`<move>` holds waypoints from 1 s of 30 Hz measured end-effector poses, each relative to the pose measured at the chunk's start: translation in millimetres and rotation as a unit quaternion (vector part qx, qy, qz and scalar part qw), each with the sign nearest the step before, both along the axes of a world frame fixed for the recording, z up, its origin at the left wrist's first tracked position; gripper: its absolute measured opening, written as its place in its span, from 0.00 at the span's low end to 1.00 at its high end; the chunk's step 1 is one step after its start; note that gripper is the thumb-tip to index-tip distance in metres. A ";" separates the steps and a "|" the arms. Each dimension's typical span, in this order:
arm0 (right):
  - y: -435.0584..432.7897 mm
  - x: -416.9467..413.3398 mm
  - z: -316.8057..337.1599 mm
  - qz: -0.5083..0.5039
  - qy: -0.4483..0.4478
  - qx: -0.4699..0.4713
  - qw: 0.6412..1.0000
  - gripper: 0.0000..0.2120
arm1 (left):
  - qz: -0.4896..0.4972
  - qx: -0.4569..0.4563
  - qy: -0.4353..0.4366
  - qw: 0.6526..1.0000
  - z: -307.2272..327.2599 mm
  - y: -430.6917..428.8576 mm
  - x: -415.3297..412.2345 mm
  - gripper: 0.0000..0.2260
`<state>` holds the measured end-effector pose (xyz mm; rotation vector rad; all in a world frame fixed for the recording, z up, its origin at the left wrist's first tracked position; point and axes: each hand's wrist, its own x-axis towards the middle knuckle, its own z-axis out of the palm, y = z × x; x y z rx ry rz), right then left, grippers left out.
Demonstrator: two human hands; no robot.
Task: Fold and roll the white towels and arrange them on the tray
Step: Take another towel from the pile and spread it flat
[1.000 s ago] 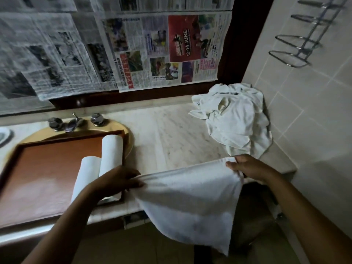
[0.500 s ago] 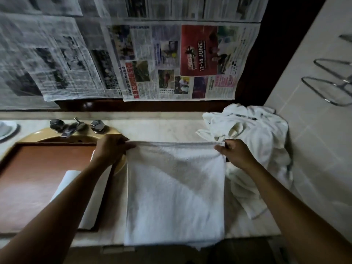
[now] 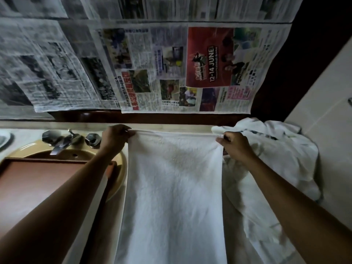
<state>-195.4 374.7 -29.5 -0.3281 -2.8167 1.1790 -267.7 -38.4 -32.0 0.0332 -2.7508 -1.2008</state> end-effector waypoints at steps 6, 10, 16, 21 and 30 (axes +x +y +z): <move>-1.2 -80.8 -31.3 -0.038 -0.005 0.010 0.999 0.11 | 0.033 0.044 -0.007 0.998 -21.6 8.8 -69.2 0.07; -5.1 -133.9 -74.0 -0.083 -0.015 0.049 0.995 0.23 | 0.061 0.007 -0.028 0.998 -65.2 15.6 -116.3 0.08; -9.6 -168.3 -155.8 -0.123 -0.071 0.064 0.988 0.15 | 0.111 -0.048 -0.069 0.990 -136.4 29.5 -141.4 0.14; -18.0 -159.0 -175.9 -0.154 0.023 0.127 0.980 0.17 | 0.144 -0.011 -0.042 0.989 -164.4 30.5 -141.2 0.14; -68.3 -111.0 -204.0 0.057 0.053 0.302 0.950 0.29 | -0.163 -0.256 -0.014 0.953 -193.1 55.4 -93.2 0.27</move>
